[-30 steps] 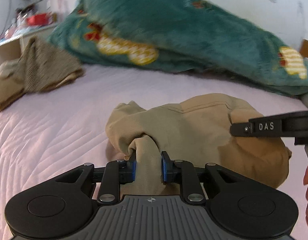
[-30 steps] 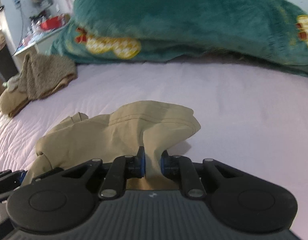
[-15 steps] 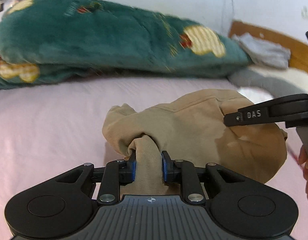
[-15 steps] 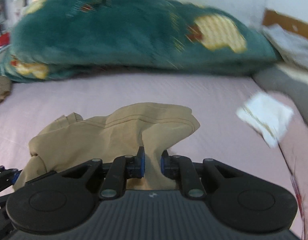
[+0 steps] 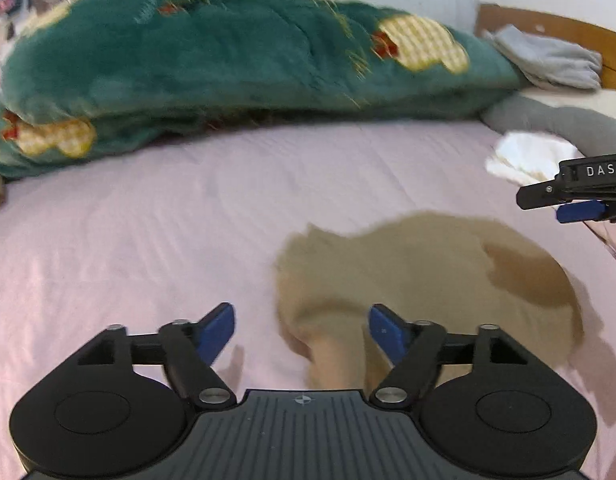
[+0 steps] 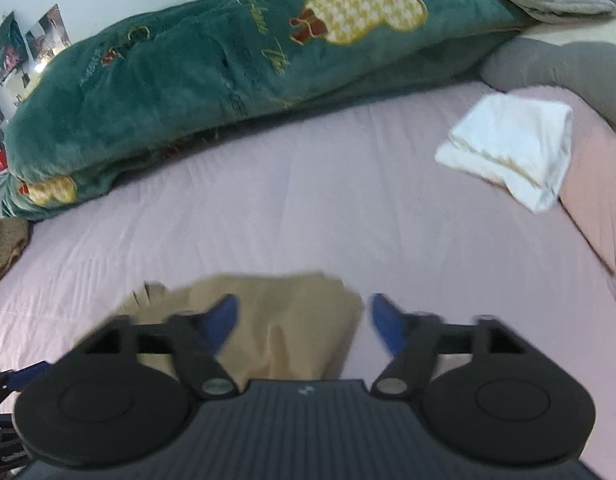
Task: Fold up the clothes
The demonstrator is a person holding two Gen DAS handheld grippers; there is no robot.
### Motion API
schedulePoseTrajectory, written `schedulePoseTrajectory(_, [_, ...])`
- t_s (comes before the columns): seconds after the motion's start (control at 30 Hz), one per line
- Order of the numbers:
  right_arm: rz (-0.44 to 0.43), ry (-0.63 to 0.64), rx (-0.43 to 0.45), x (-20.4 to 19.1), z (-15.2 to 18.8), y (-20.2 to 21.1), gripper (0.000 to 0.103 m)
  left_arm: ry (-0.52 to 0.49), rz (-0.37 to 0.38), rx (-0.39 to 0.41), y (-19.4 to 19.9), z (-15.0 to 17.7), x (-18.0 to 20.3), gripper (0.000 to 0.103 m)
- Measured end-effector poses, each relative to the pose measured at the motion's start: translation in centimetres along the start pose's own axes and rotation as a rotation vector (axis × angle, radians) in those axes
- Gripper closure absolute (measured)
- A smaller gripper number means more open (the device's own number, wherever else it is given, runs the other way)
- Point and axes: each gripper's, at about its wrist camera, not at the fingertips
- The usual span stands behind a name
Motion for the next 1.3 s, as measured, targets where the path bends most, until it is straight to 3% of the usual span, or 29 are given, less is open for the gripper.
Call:
schedulePoseTrajectory(0.2, [-0.005,-0.090,-0.157,1.7,-0.1,-5.0,0.028,-0.135,-0.005,-0.062,-1.8,-2.1,0.9,0.017])
schedulePoseTrajectory(0.27, [-0.023,-0.117,-0.125,2.1,0.3,-5.0,0.043,-0.143,-0.018,-0.065,-2.2,-2.6,0.9,0.017])
schedulePoseTrajectory(0.33, [-0.058,-0.103,-0.134,2.0,0.5,-5.2,0.071,-0.129,-0.016,-0.070,-2.4,-2.9,0.7,0.017])
schedulePoseTrajectory(0.4, [-0.042,-0.056,-0.154,1.3,0.6,-5.6,0.083,-0.108,0.003,-0.073,-2.1,-3.0,0.7,0.017])
schedulePoseTrajectory(0.47, [-0.021,-0.005,-0.175,0.6,0.7,-6.0,0.087,-0.125,-0.002,-0.065,-1.6,-2.6,1.0,0.016])
schedulePoseTrajectory(0.6, [-0.035,0.015,-0.135,-0.4,0.6,-4.7,0.095,-0.119,-0.019,-0.082,-1.2,-2.4,0.4,0.016])
schedulePoseTrajectory(0.77, [-0.177,0.050,-0.062,-1.2,0.6,0.5,0.097,-0.045,-0.024,-0.077,0.2,-3.1,-1.7,0.016])
schedulePoseTrajectory(0.87, [-0.280,0.091,-0.067,-2.1,1.2,3.5,0.098,-0.023,-0.022,-0.060,1.5,-3.5,-2.8,0.014])
schedulePoseTrajectory(0.93, [-0.286,0.165,-0.069,-3.3,2.2,5.3,0.098,0.001,-0.008,-0.057,2.4,-3.6,-3.4,0.013])
schedulePoseTrajectory(1.07, [-0.153,0.160,-0.062,-3.0,2.9,6.9,0.092,0.023,0.074,-0.075,2.7,-4.4,-3.6,0.013])
schedulePoseTrajectory(1.1, [-0.136,0.123,-0.060,-2.3,2.8,6.9,0.085,0.014,0.081,-0.076,2.4,-4.7,-3.2,0.013])
schedulePoseTrajectory(1.2, [-0.095,0.015,-0.058,-0.4,2.4,6.2,0.042,0.001,0.102,-0.083,0.5,-5.7,-1.8,0.013])
schedulePoseTrajectory(1.23, [-0.085,-0.008,-0.059,0.2,2.4,5.8,0.037,-0.001,0.102,-0.098,-0.4,-6.0,-1.3,0.013])
schedulePoseTrajectory(1.3, [-0.065,-0.039,-0.064,1.2,2.1,4.5,0.036,0.001,0.094,-0.125,-2.1,-6.2,-0.6,0.013])
Point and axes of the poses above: each gripper's, at about its wrist camera, not at the fingertips, and y roughly against the way its jaws point, x to its right, z to its underside, and after that the axes turned 5 degrees about z, right-handed
